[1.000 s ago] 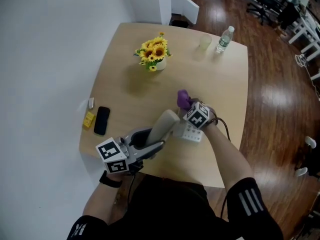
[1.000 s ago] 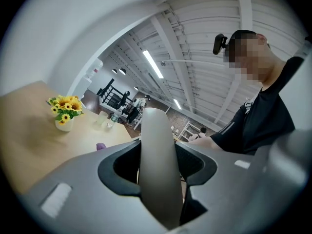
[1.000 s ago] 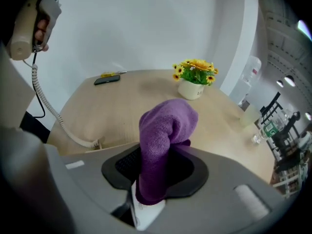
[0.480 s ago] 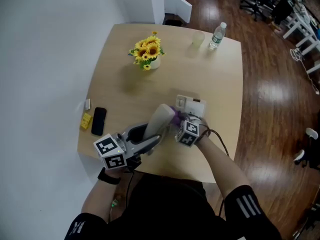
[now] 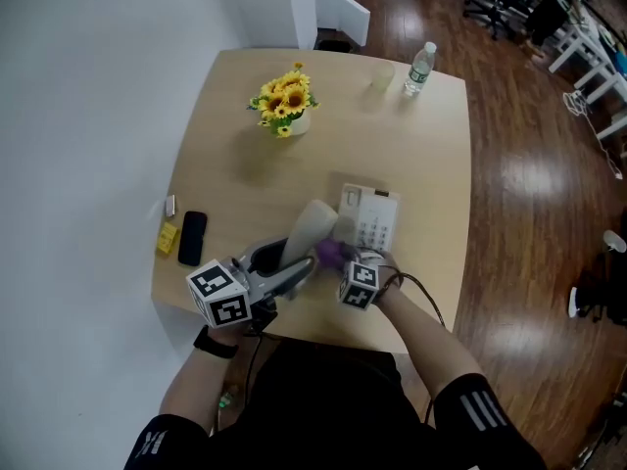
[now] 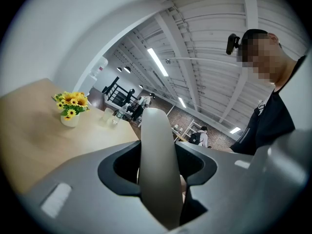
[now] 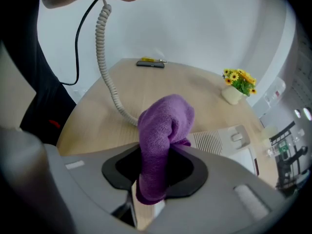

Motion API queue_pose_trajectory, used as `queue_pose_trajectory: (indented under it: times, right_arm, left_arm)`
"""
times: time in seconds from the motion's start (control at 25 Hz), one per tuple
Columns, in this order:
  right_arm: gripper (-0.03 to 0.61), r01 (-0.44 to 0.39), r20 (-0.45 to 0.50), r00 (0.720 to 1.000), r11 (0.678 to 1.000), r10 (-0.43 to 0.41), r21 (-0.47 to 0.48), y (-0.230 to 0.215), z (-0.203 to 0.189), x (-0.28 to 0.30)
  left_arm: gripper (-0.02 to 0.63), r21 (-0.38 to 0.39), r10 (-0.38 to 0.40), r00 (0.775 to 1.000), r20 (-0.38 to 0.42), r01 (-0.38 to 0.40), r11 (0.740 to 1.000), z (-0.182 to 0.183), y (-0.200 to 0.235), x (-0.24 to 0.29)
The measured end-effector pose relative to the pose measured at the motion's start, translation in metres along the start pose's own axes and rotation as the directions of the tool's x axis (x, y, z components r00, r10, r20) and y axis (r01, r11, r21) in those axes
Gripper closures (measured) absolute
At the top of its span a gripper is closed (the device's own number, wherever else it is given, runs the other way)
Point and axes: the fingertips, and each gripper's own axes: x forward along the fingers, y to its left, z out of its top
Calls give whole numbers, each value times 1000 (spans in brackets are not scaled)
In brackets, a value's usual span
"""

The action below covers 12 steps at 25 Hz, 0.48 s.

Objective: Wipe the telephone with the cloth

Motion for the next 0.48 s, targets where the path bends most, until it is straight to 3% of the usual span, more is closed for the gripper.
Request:
queue_pose_trajectory:
  times: [0.36, 0.48]
  right_arm:
    - [451, -66, 2, 998, 997, 66, 30, 19, -3, -10]
    - [451, -91, 46, 995, 992, 87, 84, 31, -3, -18]
  left_arm:
    - [410, -10, 23, 1000, -15, -23, 1000, -12, 12, 5]
    - [410, -6, 47, 998, -29, -47, 999, -16, 21, 9]
